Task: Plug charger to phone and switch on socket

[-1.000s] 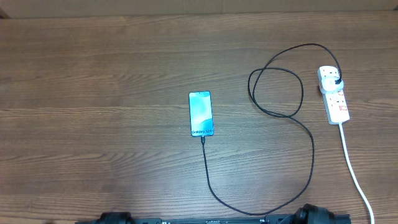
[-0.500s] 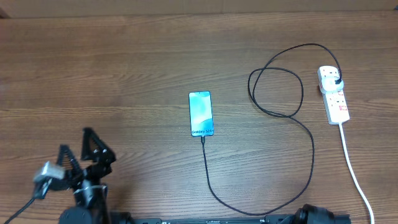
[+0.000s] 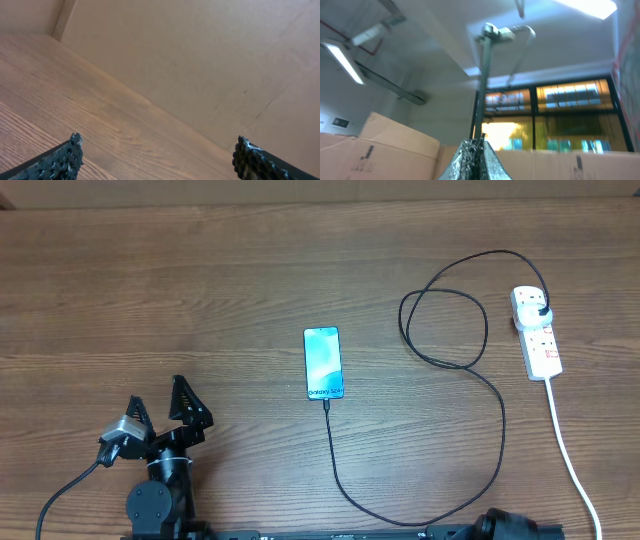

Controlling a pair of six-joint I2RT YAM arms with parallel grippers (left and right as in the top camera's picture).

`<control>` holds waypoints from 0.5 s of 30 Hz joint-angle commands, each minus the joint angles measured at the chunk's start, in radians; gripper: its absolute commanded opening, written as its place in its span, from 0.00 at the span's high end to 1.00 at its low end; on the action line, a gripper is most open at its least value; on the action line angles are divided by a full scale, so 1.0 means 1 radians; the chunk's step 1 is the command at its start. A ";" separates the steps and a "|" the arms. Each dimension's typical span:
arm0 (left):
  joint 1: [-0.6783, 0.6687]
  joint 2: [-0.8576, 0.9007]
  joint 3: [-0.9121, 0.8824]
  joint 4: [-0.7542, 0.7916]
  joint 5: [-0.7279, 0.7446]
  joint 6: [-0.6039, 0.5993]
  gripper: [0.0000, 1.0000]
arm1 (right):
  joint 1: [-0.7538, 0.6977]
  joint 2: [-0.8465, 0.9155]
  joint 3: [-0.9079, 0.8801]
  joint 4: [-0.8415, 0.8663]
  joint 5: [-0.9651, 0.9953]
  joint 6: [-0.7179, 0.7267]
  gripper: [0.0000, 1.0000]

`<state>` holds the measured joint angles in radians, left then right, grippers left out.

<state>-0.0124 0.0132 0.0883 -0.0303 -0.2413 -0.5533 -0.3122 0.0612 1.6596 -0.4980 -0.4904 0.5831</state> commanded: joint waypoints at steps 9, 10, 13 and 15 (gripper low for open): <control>0.007 -0.008 -0.084 -0.033 0.093 0.039 0.00 | 0.019 -0.056 0.024 0.004 -0.035 -0.019 0.94; 0.007 -0.008 -0.084 -0.032 0.100 0.037 0.00 | 0.019 -0.056 0.024 0.004 -0.036 -0.024 0.94; 0.007 -0.008 -0.084 -0.033 0.100 0.039 0.01 | 0.019 -0.056 0.024 0.004 -0.035 -0.034 0.94; 0.007 -0.008 -0.084 -0.033 0.102 0.041 0.00 | 0.019 -0.056 0.024 0.005 -0.035 -0.034 0.94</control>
<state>-0.0124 0.0132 0.0097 -0.0635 -0.1635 -0.5423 -0.2985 0.0055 1.6886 -0.4908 -0.5098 0.5713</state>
